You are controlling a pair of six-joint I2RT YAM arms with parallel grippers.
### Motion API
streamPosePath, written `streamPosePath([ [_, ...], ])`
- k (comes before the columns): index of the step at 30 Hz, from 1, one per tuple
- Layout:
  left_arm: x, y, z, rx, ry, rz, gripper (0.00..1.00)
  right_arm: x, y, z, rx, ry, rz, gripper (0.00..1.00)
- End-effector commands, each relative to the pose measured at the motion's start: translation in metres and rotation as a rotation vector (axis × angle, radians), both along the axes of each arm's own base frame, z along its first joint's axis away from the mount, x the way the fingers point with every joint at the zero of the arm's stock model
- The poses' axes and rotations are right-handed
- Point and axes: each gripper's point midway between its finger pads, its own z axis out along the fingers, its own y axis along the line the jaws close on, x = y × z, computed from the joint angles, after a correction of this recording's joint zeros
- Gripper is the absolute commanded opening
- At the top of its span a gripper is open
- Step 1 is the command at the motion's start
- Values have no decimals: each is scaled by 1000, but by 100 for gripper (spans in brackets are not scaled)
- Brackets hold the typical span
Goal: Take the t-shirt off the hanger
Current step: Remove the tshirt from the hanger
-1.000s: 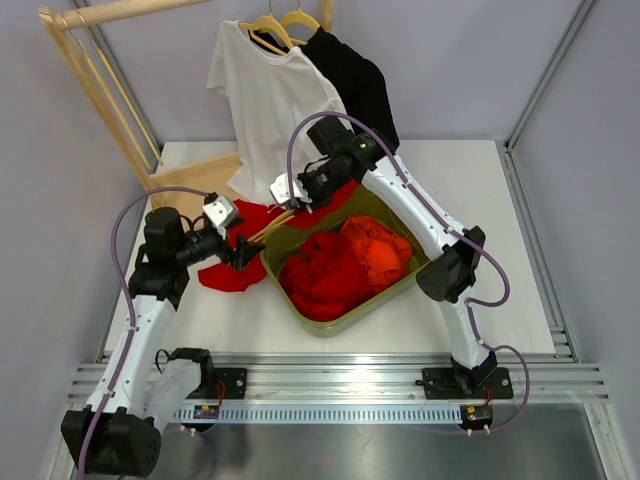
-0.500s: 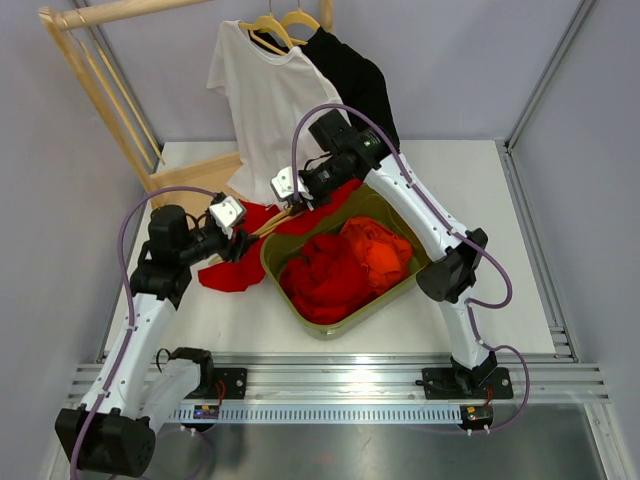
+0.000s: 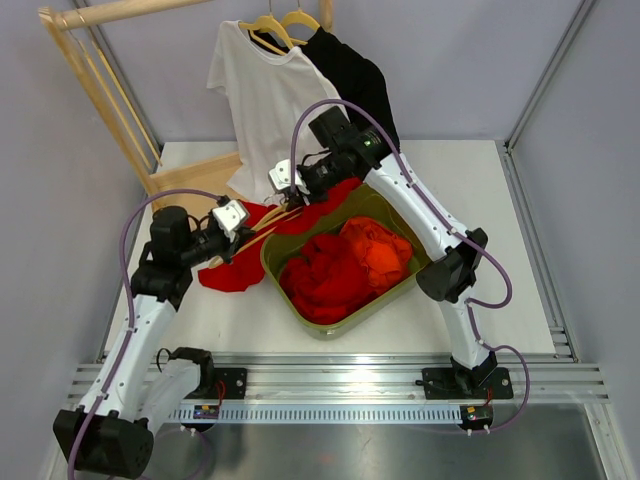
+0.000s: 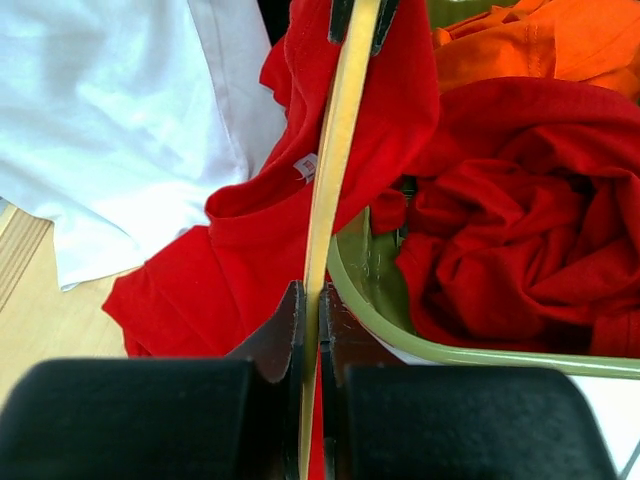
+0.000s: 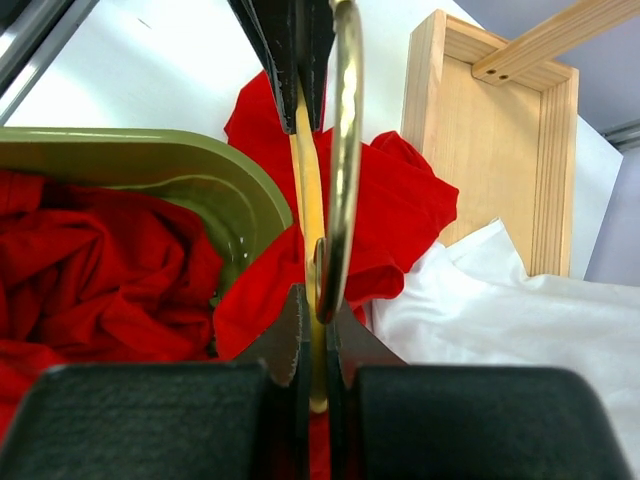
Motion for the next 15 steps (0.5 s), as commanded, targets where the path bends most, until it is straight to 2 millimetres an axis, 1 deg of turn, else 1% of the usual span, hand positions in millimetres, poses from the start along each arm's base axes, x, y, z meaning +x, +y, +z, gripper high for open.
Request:
streamPosePath([
  [1,10,11,20,3,-71,74,0,-16,15,30,104,73,14,0],
  [5,5,15,22,-4,-81,102,0,-3,20,37,141,109,-41,0],
  [6,5,16,22,-3,-84,106,0,1,18,38,149,117,-54,1],
  [8,3,18,24,-7,-89,125,0,7,20,38,161,137,-72,9],
  [9,3,19,24,-9,-87,134,0,13,22,41,178,157,-98,16],
  [10,2,20,23,-11,-77,140,0,17,20,43,189,166,-115,22],
  [11,2,22,24,-9,-75,152,0,20,21,48,210,177,-122,37],
  [12,3,23,25,-10,-74,162,0,22,21,47,215,187,-132,48],
  [14,1,25,23,-9,-55,176,0,30,18,55,244,190,-160,63],
  [15,1,26,22,-8,-52,183,0,34,16,55,248,198,-171,76],
])
